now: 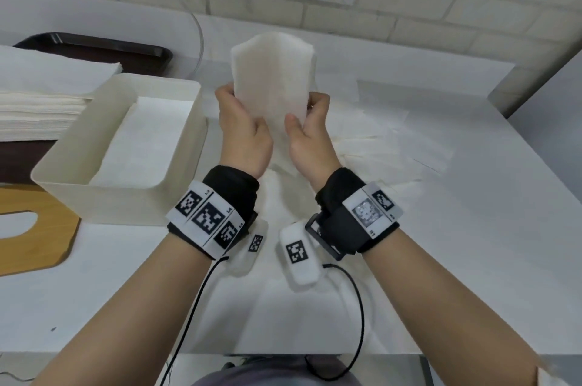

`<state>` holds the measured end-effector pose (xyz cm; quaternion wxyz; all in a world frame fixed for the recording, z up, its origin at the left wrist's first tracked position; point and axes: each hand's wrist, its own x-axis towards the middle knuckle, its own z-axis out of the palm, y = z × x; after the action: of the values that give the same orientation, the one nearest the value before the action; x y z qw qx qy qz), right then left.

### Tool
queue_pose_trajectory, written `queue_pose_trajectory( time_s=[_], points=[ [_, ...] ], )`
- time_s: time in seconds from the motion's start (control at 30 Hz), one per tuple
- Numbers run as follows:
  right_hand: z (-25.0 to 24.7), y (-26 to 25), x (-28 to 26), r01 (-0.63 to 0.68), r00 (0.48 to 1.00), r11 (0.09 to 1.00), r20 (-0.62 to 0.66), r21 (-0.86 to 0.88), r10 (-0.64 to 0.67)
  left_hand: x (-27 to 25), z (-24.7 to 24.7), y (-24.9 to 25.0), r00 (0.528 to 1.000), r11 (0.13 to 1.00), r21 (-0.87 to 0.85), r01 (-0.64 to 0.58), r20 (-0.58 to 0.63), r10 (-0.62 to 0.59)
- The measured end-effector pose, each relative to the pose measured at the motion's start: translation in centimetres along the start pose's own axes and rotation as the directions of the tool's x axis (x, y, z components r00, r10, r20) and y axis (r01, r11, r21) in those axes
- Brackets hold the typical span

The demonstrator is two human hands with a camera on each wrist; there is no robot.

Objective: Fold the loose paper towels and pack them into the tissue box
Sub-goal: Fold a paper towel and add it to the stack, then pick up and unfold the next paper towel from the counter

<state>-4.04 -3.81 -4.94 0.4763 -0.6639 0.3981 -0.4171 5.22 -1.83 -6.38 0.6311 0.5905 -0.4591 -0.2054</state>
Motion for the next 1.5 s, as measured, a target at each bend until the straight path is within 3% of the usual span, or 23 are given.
queue_pose_trajectory(
  time_s=[0.17, 0.27, 0.37, 0.47, 0.63, 0.73, 0.8, 0.93, 1.07, 1.17, 1.23, 1.3, 1.37, 1.5],
  points=[
    [0.5, 1.4, -0.1, -0.103, 0.992, 0.993, 0.063, -0.061, 0.107, -0.5, 0.5, -1.3, 0.973, 0.975, 0.053, 0.214, 0.077, -0.218],
    [-0.4, 0.5, 0.5, 0.118, 0.988, 0.985, -0.085, -0.126, -0.129, -0.3, 0.4, -1.3, 0.963, 0.963, 0.084, 0.255, 0.069, -0.261],
    [-1.6, -1.2, 1.3, 0.351, 0.912, 0.877, -0.089, -0.329, -0.399, 0.0, 0.4, -1.4, 0.962, 0.962, 0.093, 0.257, 0.067, -0.264],
    [-2.4, -2.1, 1.7, 0.339, 0.922, 0.773, 0.024, -0.535, -0.387, -0.1, 0.4, -1.3, 0.958, 0.957, 0.091, 0.276, 0.059, -0.282],
    [-2.9, -2.1, 1.7, 0.351, 0.921, 0.757, 0.057, -0.552, -0.385, -0.1, 0.2, -1.2, 0.932, 0.937, 0.099, 0.336, 0.11, -0.346],
    [-3.1, -2.4, 2.1, 0.262, 0.957, 0.866, -0.004, -0.425, -0.292, -0.3, -0.1, -0.4, 0.943, 0.948, 0.017, 0.319, 0.095, -0.319],
    [-3.5, -2.6, 2.5, 0.131, 0.988, 0.956, -0.045, -0.264, -0.147, -0.4, -0.7, 0.7, 0.96, 0.958, -0.065, 0.28, 0.046, -0.277],
    [-2.6, -2.3, 3.0, -0.094, 0.988, 0.989, 0.114, -0.11, 0.106, -0.7, -2.6, 3.0, 0.979, 0.967, -0.155, 0.204, 0.008, -0.205],
    [-0.7, -2.6, 3.7, -0.252, 0.953, 0.967, 0.183, 0.043, 0.241, -1.1, -5.6, 4.4, 0.982, 0.988, 0.071, 0.137, 0.124, -0.145],
    [0.5, -3.4, 4.6, -0.331, 0.911, 0.939, 0.29, 0.09, 0.294, -0.7, -8.1, 4.7, 0.956, 0.947, 0.269, 0.177, 0.18, -0.23],
    [1.8, -3.9, 5.6, -0.273, 0.923, 0.958, 0.304, 0.085, 0.236, -0.5, -10.0, 5.0, 0.925, 0.93, 0.267, 0.251, 0.217, -0.312],
    [3.1, -4.2, 7.1, -0.115, 0.947, 0.993, 0.306, 0.027, 0.101, -0.3, -11.8, 5.5, 0.9, 0.917, 0.26, 0.301, 0.242, -0.364],
    [4.5, -4.7, 8.5, 0.067, 0.934, 0.992, 0.357, -0.105, -0.025, 0.0, -13.5, 5.8, 0.891, 0.906, 0.256, 0.337, 0.226, -0.395],
    [7.9, -5.6, 10.6, 0.359, 0.882, 0.846, 0.439, -0.394, -0.17, 0.6, -16.1, 5.3, 0.922, 0.868, 0.35, 0.352, 0.029, -0.386]
  ],
)
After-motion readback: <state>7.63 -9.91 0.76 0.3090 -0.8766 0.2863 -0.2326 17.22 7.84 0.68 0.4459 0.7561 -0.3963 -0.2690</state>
